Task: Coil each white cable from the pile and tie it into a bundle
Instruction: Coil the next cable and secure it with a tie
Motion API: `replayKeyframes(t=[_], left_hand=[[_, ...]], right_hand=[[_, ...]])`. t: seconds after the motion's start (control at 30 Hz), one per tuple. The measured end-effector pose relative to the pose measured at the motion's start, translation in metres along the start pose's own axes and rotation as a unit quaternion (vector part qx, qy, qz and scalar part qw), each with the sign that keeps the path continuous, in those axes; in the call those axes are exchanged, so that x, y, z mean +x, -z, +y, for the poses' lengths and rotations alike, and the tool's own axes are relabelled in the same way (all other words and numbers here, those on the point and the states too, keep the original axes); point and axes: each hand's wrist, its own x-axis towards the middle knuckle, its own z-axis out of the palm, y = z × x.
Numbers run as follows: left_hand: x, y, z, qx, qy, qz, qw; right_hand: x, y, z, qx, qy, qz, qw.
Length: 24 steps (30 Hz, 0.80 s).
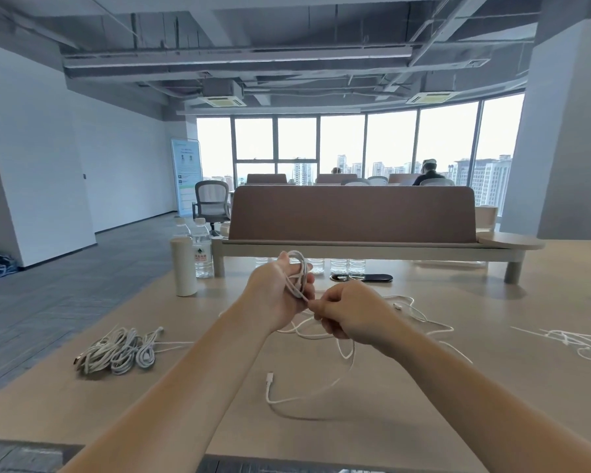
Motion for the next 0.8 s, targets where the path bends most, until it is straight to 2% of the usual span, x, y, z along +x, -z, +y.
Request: replayKeyframes(t=[0.17, 0.33, 0.43, 0.53, 0.8], left_hand=[[0.0, 0.007, 0.012, -0.036, -0.017, 0.021, 0.999], [-0.002, 0.018, 0.018, 0.024, -0.017, -0.02, 0.999], [-0.004, 0.018, 0.015, 0.1, -0.017, -0.058, 0.993], [-0.003, 0.018, 0.013, 0.165, -0.024, -0.06, 0.984], [-0.01, 0.012, 0.007, 0.218, -0.001, -0.088, 0.972]], right_hand=[[-0.007, 0.001, 0.002, 0.037, -0.007, -0.07, 0.997], [-0.006, 0.014, 0.011, 0.047, -0.019, -0.033, 0.998], [-0.003, 0.021, 0.007, -0.031, -0.013, -0.01, 0.999], [-0.001, 0.025, 0.001, -0.095, -0.003, 0.008, 0.995], [0.005, 0.023, -0.008, -0.211, 0.002, 0.017, 0.977]])
